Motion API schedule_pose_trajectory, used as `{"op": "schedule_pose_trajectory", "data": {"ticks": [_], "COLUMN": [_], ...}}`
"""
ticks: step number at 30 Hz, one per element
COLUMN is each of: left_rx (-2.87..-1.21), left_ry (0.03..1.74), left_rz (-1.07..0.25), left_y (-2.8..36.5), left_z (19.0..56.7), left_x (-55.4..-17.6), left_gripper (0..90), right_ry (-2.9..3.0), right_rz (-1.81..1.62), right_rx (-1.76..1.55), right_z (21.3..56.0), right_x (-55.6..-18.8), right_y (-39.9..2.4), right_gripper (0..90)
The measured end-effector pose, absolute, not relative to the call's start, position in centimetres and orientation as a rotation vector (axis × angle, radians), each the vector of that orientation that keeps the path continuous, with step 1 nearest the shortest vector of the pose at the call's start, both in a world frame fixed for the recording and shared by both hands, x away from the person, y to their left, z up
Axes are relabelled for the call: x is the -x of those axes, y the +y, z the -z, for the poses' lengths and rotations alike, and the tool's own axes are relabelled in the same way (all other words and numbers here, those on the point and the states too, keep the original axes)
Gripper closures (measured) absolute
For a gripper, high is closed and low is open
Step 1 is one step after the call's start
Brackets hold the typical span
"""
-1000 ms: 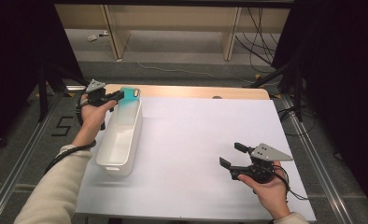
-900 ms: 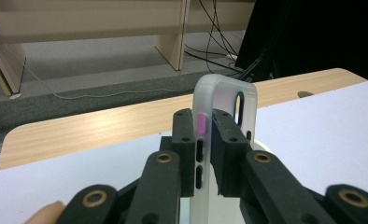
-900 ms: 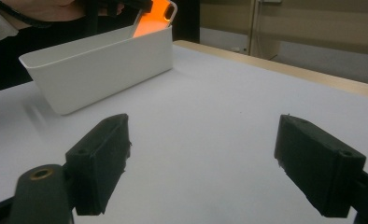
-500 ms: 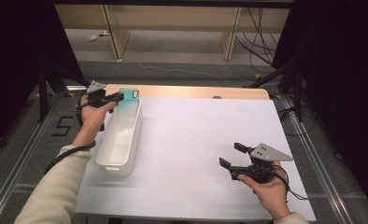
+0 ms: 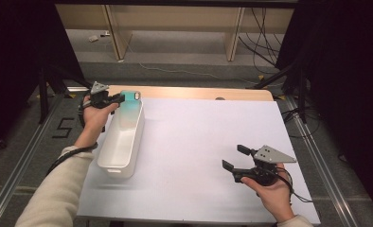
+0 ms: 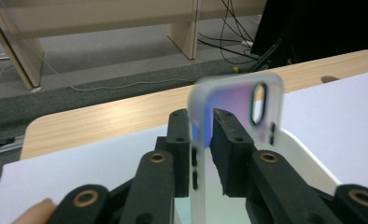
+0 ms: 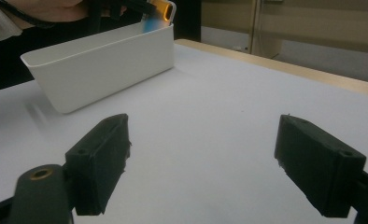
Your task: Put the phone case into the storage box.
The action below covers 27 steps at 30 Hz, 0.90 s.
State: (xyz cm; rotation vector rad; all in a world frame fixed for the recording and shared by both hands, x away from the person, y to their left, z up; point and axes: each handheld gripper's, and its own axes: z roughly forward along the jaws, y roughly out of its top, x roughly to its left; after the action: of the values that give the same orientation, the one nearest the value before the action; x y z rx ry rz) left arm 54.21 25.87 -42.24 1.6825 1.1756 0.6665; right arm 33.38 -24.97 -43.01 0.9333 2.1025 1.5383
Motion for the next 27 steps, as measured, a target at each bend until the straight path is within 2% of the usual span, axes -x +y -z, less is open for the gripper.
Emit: {"op": "schedule_pose_trajectory", "data": {"ticks": [23,27], "left_rx": [-1.663,-1.660], "left_ry": [1.204,1.195], "left_rz": [-0.717,-0.710], "left_y": [26.44,26.28], "left_z": [41.49,41.44], "left_x": [-53.82,-53.55], "left_gripper": [71.4,67.5], "right_ry": [2.102,2.102], "right_rz": [-1.569,-1.566], "right_rx": [-0.940,-0.940], "right_z": [43.16,43.17], "right_x": [-33.47,-33.49], "right_y": [-24.75,-24.81], "right_gripper": [19.2,18.9]}}
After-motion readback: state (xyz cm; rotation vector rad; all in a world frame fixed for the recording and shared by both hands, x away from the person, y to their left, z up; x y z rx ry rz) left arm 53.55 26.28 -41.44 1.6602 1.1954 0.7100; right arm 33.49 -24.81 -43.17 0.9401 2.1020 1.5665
